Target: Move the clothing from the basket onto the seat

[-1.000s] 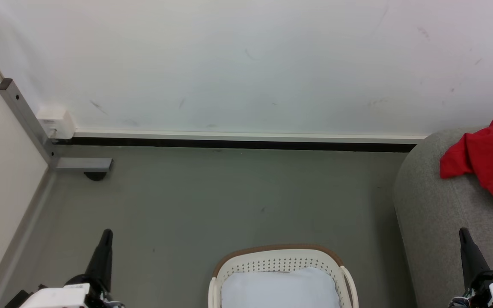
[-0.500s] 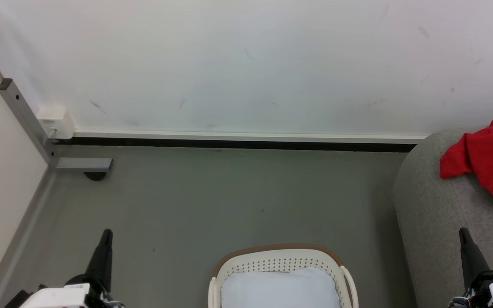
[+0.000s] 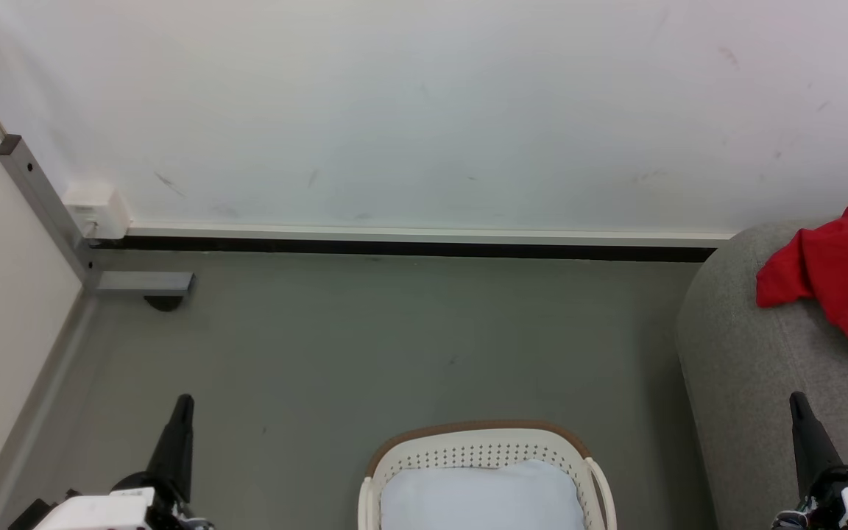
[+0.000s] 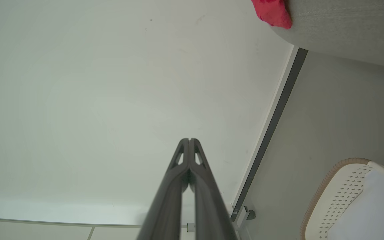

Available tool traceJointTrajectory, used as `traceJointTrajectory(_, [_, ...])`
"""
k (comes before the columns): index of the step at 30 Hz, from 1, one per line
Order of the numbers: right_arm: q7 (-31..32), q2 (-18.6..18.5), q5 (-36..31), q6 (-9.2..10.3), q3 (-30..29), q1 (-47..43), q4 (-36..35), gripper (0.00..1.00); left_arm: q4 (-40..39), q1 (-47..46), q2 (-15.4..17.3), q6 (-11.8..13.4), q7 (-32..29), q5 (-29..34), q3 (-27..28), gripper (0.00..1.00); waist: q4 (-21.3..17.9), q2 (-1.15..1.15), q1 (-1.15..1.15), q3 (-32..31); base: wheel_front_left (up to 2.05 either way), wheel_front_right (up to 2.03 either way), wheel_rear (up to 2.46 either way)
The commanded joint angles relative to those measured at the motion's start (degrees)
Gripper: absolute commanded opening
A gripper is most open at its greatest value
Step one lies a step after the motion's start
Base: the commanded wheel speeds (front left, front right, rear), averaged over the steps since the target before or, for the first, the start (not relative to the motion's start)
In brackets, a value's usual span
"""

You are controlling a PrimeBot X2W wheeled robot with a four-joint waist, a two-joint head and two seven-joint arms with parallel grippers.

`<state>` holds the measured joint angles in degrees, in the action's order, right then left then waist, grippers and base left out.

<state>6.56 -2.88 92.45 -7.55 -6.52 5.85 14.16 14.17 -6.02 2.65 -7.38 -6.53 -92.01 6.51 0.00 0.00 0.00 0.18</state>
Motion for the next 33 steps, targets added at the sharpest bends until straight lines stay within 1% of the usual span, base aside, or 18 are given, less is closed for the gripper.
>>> traceJointTrajectory(1, [0.2, 0.0, -0.1, 0.12, -0.3, 0.7, -0.2, 0.0, -0.2, -0.5, 0.4, -0.2, -0.2, -0.8, 0.1, 0.0, 0.0, 0.0, 0.0, 0.0, 0.0, 0.0, 0.0])
traceJointTrajectory(33, [0.2, 0.0, -0.1, 0.12, -0.3, 0.7, -0.2, 0.0, -0.2, -0.5, 0.4, -0.2, -0.2, -0.8, 0.1, 0.0, 0.0, 0.0, 0.0, 0.0, 0.0, 0.0, 0.0])
